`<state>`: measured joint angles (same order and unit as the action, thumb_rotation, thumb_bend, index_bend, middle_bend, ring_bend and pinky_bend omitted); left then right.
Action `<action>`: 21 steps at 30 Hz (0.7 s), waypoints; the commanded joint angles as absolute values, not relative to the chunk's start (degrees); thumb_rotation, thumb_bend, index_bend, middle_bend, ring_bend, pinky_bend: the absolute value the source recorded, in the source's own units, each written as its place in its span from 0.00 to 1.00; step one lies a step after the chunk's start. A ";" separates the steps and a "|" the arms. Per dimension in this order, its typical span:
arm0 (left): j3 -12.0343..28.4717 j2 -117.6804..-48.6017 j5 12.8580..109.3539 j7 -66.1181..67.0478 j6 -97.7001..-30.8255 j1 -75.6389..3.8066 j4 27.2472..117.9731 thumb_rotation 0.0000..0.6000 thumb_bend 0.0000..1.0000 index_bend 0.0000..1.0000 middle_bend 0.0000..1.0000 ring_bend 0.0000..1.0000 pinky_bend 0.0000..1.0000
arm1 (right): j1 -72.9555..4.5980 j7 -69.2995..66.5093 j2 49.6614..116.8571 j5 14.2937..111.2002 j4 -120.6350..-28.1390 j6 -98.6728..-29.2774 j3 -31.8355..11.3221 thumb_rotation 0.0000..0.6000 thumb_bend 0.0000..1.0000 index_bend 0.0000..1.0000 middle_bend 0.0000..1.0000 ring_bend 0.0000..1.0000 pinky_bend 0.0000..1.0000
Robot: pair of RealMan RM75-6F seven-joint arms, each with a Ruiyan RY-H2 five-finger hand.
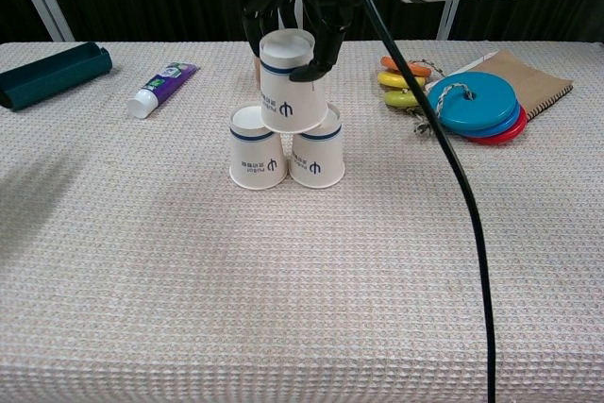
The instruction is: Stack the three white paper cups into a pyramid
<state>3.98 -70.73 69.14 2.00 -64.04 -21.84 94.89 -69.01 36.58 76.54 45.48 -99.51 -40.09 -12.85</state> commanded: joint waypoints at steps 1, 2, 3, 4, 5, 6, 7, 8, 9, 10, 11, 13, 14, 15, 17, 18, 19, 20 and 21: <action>4.04 -70.78 69.10 1.99 -63.98 -21.79 94.82 1.00 0.08 0.27 0.19 0.20 0.33 | -69.81 36.11 76.82 44.96 -98.89 -40.00 -12.21 1.00 0.35 0.47 0.41 0.31 0.47; 4.05 -70.79 69.09 1.98 -63.95 -21.76 94.80 1.00 0.08 0.27 0.19 0.20 0.33 | -70.02 35.91 76.93 44.88 -98.73 -40.10 -12.07 1.00 0.35 0.47 0.41 0.31 0.46; 4.04 -70.80 69.09 1.96 -63.92 -21.71 94.79 1.00 0.08 0.27 0.19 0.20 0.33 | -70.19 35.64 77.00 44.81 -98.63 -40.17 -11.95 1.00 0.35 0.46 0.41 0.31 0.47; 4.02 -70.80 69.08 1.95 -63.90 -21.64 94.77 1.00 0.08 0.27 0.19 0.20 0.33 | -70.37 35.14 77.05 44.69 -98.57 -40.18 -11.86 1.00 0.35 0.46 0.41 0.31 0.46; 4.02 -70.81 69.06 1.94 -63.86 -21.61 94.75 1.00 0.08 0.27 0.19 0.20 0.33 | -70.49 34.70 77.03 44.63 -98.56 -40.13 -11.82 1.00 0.35 0.45 0.41 0.31 0.46; 4.01 -70.82 69.05 1.93 -63.83 -21.57 94.73 1.00 0.08 0.27 0.19 0.20 0.33 | -70.61 34.33 77.00 44.66 -98.50 -40.08 -11.74 1.00 0.35 0.45 0.40 0.31 0.46; 4.02 -70.83 69.02 1.91 -63.78 -21.55 94.68 1.00 0.08 0.27 0.19 0.20 0.33 | -70.71 34.03 76.97 44.74 -98.42 -40.09 -11.64 1.00 0.35 0.45 0.40 0.31 0.46; 4.06 -70.86 68.97 1.88 -63.73 -21.52 94.63 1.00 0.08 0.27 0.19 0.20 0.33 | -70.86 33.68 76.96 44.87 -98.29 -40.10 -11.47 1.00 0.35 0.44 0.40 0.31 0.46; 4.09 -70.89 68.95 1.84 -63.68 -21.50 94.58 1.00 0.08 0.27 0.19 0.20 0.33 | -71.00 33.36 76.93 44.88 -98.19 -40.11 -11.30 1.00 0.35 0.44 0.40 0.31 0.46; 4.12 -70.90 68.95 1.84 -63.64 -21.50 94.56 1.00 0.08 0.27 0.19 0.20 0.33 | -71.12 33.20 76.89 44.89 -98.14 -40.15 -11.15 1.00 0.35 0.44 0.40 0.31 0.46; 4.15 -70.90 68.97 1.84 -63.62 -21.50 94.55 1.00 0.08 0.27 0.19 0.20 0.33 | -71.26 33.12 76.83 44.89 -98.09 -40.17 -10.97 1.00 0.35 0.43 0.40 0.31 0.46; 4.24 -70.95 69.08 1.78 -63.65 -21.49 94.55 1.00 0.08 0.27 0.19 0.20 0.33 | -71.52 33.00 76.71 44.92 -98.04 -40.46 -10.57 1.00 0.35 0.41 0.39 0.30 0.45; 4.28 -70.97 69.14 1.74 -63.62 -21.49 94.55 1.00 0.08 0.27 0.19 0.20 0.33 | -71.62 32.85 76.66 44.93 -98.08 -40.64 -10.39 1.00 0.35 0.40 0.39 0.30 0.45; 4.30 -70.98 69.17 1.73 -63.59 -21.49 94.53 1.00 0.08 0.27 0.19 0.20 0.33 | -71.63 32.58 76.67 45.05 -98.09 -40.83 -10.36 1.00 0.35 0.40 0.38 0.29 0.44; 4.33 -71.00 69.16 1.77 -63.47 -21.52 94.50 1.00 0.08 0.27 0.19 0.20 0.33 | -71.61 31.99 76.67 45.44 -98.10 -41.15 -10.33 1.00 0.35 0.38 0.38 0.29 0.44; 4.35 -71.01 69.18 1.82 -63.41 -21.54 94.50 1.00 0.08 0.27 0.19 0.20 0.33 | -71.66 31.73 76.57 45.66 -98.16 -41.20 -10.25 1.00 0.35 0.38 0.38 0.29 0.44; 4.36 -71.02 69.17 1.85 -63.37 -21.55 94.51 1.00 0.08 0.27 0.19 0.20 0.33 | -71.73 31.57 76.51 45.79 -98.21 -41.23 -10.19 1.00 0.35 0.38 0.38 0.29 0.44; 4.39 -71.03 69.17 1.86 -63.32 -21.56 94.53 1.00 0.08 0.27 0.19 0.20 0.33 | -71.79 31.43 76.47 45.91 -98.24 -41.29 -10.13 1.00 0.35 0.38 0.38 0.29 0.44; 4.43 -71.03 69.14 1.86 -63.27 -21.57 94.57 1.00 0.08 0.27 0.19 0.20 0.33 | -71.89 31.25 76.46 46.05 -98.27 -41.37 -10.06 1.00 0.35 0.38 0.37 0.29 0.44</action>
<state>4.43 -71.03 69.14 1.86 -63.27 -21.57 94.56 -71.83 31.32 76.48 45.98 -98.24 -41.32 -10.11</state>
